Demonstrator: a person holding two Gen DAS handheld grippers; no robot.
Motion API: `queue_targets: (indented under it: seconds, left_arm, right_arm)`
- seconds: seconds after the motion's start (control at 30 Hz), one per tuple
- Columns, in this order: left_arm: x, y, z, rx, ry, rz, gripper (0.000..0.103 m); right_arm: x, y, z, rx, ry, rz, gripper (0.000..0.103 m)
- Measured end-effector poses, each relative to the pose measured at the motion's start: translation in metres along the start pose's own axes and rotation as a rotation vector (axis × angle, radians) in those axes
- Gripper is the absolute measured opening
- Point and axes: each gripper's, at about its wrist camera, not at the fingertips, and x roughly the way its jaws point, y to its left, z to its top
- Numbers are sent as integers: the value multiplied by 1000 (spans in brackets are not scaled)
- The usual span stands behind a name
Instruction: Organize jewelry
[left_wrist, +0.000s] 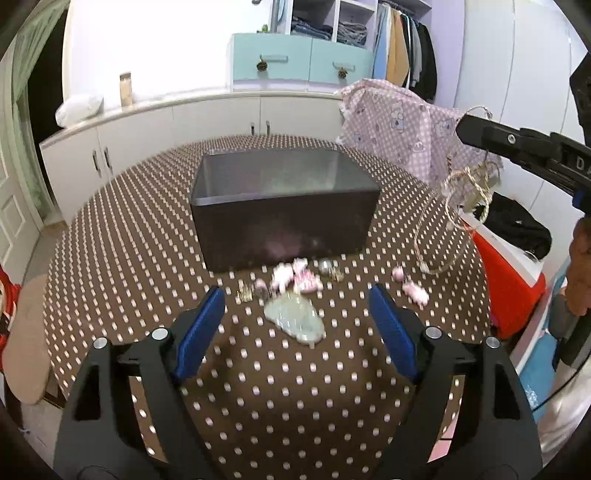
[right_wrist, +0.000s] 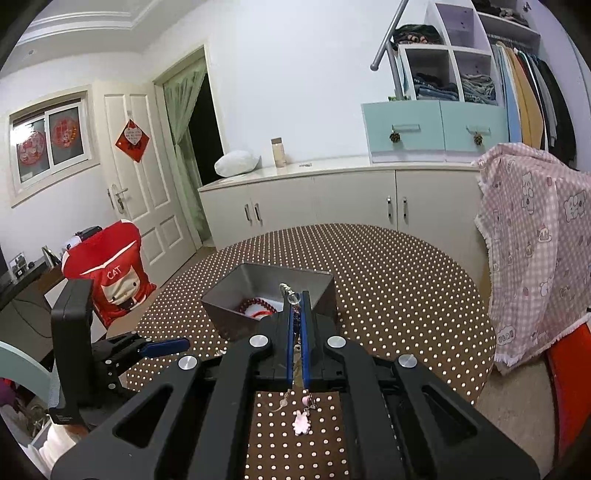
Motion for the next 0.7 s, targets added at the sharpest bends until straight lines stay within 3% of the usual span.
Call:
queue_targets:
  seconds: [0.1, 0.13, 0.23, 0.3, 0.37, 0.5, 0.7]
  left_arm:
    - [11, 1, -7, -9, 41, 1, 74]
    - [16, -1, -8, -6, 58, 6, 52]
    - [25, -7, -12, 32, 47, 60, 38]
    - [25, 1, -8, -23, 48, 47, 26]
    - [23, 11, -6, -71, 52, 6, 25]
    - [20, 12, -6, -58, 41, 52, 25]
    - [7, 13, -2, -65, -2, 45, 23]
  right_arm:
    - [3, -1, -2, 9, 11, -2, 2]
    - [3, -1, -3, 10, 14, 0, 2]
    - [5, 1, -5, 12, 21, 3, 2]
    - [6, 2, -6, 12, 27, 4, 2]
    - [5, 2, -6, 12, 28, 5, 2]
    - [4, 2, -5, 12, 26, 0, 2]
    - [4, 5, -1, 4, 22, 1, 2]
